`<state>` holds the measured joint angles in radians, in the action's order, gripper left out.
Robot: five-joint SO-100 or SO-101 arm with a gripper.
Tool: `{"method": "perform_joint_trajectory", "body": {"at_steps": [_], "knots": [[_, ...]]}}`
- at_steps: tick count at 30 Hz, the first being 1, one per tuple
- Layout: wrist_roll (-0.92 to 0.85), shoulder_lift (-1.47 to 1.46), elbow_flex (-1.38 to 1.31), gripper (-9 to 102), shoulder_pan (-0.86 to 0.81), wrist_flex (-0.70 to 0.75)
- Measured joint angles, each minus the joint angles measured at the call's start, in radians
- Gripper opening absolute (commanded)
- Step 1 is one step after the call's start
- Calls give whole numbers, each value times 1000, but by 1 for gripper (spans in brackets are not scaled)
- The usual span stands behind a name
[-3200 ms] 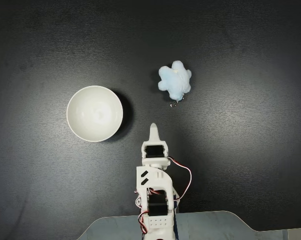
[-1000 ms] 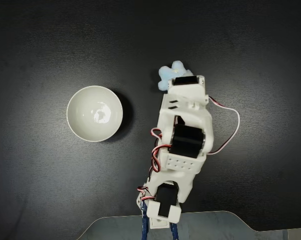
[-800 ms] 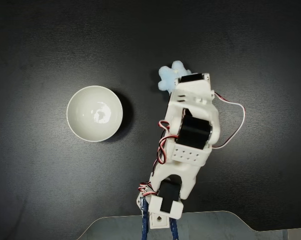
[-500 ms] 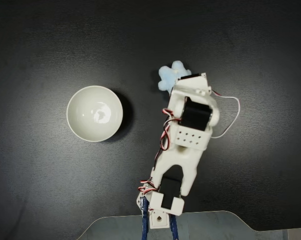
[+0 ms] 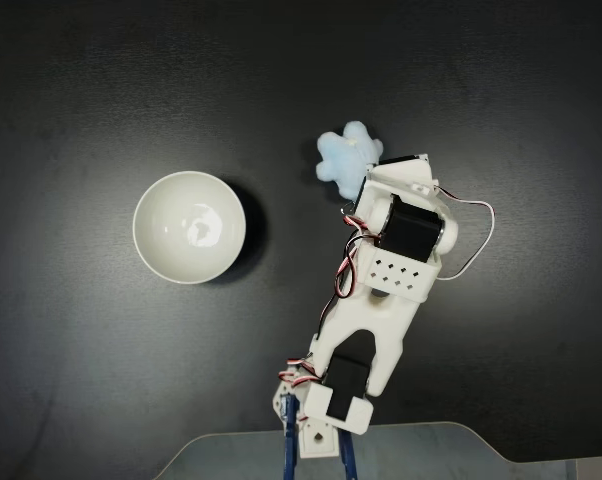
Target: Grasp a skyblue doll and put it in the white bowl.
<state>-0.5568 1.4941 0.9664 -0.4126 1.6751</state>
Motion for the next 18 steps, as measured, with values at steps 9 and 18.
{"method": "perform_joint_trajectory", "body": {"at_steps": [9,18], "knots": [[-227,0,3,63,3,0],[-247,-25,3,63,2,0]]}}
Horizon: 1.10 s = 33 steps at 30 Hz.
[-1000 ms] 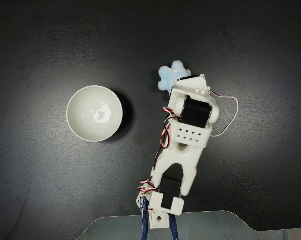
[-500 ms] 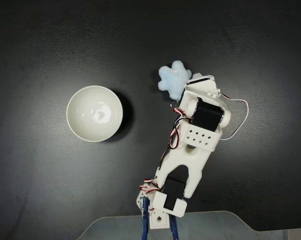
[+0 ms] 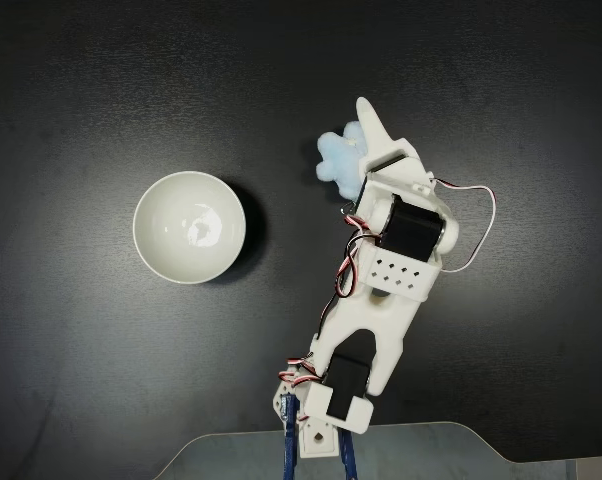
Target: Grasp a skyblue doll and put it in the white bowl.
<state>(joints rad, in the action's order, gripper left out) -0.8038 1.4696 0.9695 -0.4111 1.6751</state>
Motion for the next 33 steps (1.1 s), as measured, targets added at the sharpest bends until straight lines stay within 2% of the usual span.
{"method": "perform_joint_trajectory", "body": {"at_steps": [14,24,33], "knots": [[-5,-380,0,63,0,-6],[-5,-453,-3,63,52,-8],[-9,-543,-186,63,126,-8]]}}
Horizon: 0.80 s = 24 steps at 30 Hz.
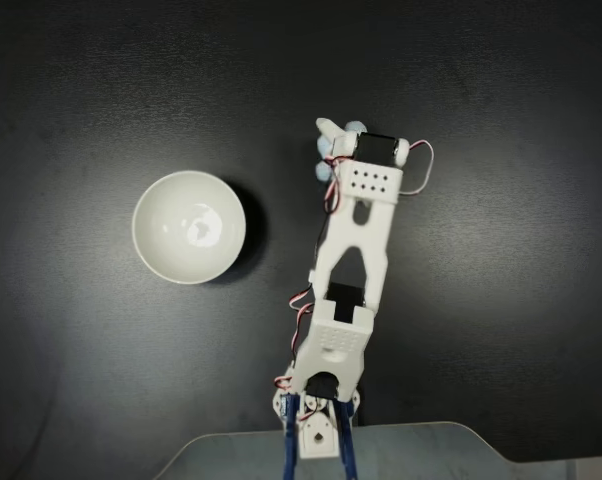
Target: Grasp a skyblue doll and put it in the white bowl.
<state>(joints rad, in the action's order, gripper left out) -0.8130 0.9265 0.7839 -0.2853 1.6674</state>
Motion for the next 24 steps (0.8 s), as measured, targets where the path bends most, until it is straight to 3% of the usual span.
{"method": "perform_joint_trajectory", "body": {"at_steps": [24], "knots": [[5,-114,-21,63,-81,0]]}}
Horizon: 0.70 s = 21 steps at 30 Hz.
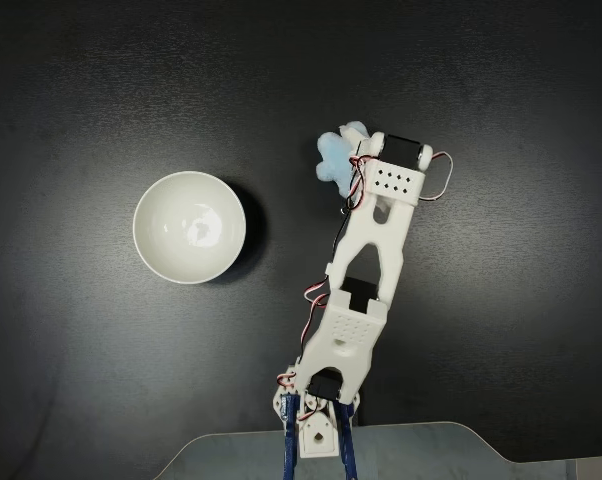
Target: Grasp a skyblue doll and put it in the white bowl.
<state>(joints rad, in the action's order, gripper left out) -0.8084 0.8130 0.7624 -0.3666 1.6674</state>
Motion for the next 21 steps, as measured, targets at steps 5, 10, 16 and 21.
{"method": "perform_joint_trajectory", "body": {"at_steps": [5,10,16,21], "knots": [[0,-37,-2,63,11,0],[0,-66,-12,63,11,0],[0,-117,-35,63,11,2],[0,-146,-101,63,5,-54]]}}
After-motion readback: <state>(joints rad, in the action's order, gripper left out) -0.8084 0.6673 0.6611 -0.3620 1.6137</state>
